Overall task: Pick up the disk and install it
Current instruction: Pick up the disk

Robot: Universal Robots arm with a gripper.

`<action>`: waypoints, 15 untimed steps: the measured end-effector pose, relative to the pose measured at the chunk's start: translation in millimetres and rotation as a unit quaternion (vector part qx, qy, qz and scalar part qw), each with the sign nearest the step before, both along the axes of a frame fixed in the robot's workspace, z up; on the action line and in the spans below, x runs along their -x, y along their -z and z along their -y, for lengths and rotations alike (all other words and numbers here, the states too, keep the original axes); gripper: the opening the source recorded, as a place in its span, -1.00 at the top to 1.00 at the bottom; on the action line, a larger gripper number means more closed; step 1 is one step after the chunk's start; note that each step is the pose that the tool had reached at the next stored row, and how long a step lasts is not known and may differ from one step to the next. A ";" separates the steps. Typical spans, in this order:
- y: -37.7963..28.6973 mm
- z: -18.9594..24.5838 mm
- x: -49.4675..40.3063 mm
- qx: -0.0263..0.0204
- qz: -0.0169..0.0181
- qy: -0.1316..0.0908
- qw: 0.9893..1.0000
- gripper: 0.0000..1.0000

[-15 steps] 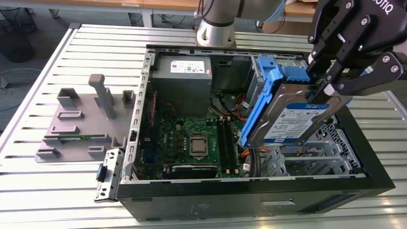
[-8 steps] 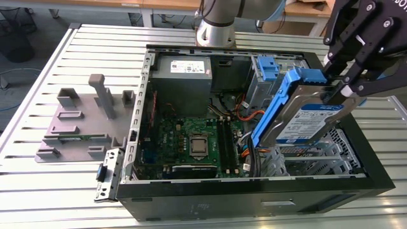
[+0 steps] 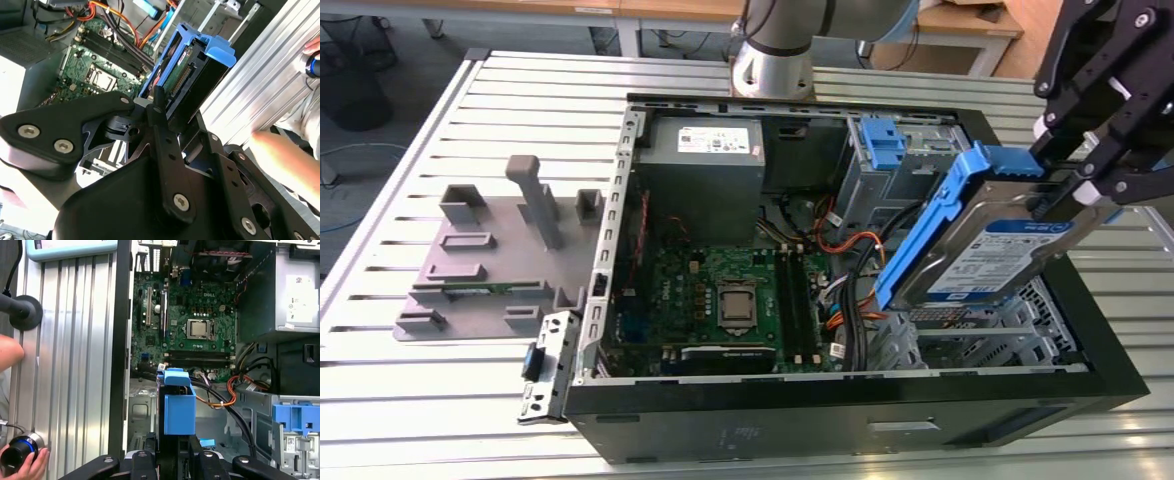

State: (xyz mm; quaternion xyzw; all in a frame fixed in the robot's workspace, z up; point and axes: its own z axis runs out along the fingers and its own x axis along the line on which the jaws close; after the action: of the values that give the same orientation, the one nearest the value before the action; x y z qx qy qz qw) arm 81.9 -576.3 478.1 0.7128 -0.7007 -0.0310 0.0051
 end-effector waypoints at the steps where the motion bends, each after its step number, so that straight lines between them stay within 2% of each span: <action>1: 0.0 0.1 -2.5 0.000 0.000 0.000 1.000 0.30; 8: 0.1 0.4 -18.9 0.000 0.000 0.000 1.000 0.30; 12: 0.0 0.3 -21.0 0.000 0.000 0.000 1.000 0.30; 13: 0.1 0.4 -21.0 0.000 0.001 0.000 1.000 0.30; 15: 0.6 0.4 -20.6 0.000 0.009 0.000 1.000 0.30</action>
State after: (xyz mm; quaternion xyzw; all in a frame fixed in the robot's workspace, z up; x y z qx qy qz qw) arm 102.4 -576.8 477.4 0.7130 -0.7007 -0.0247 -0.0012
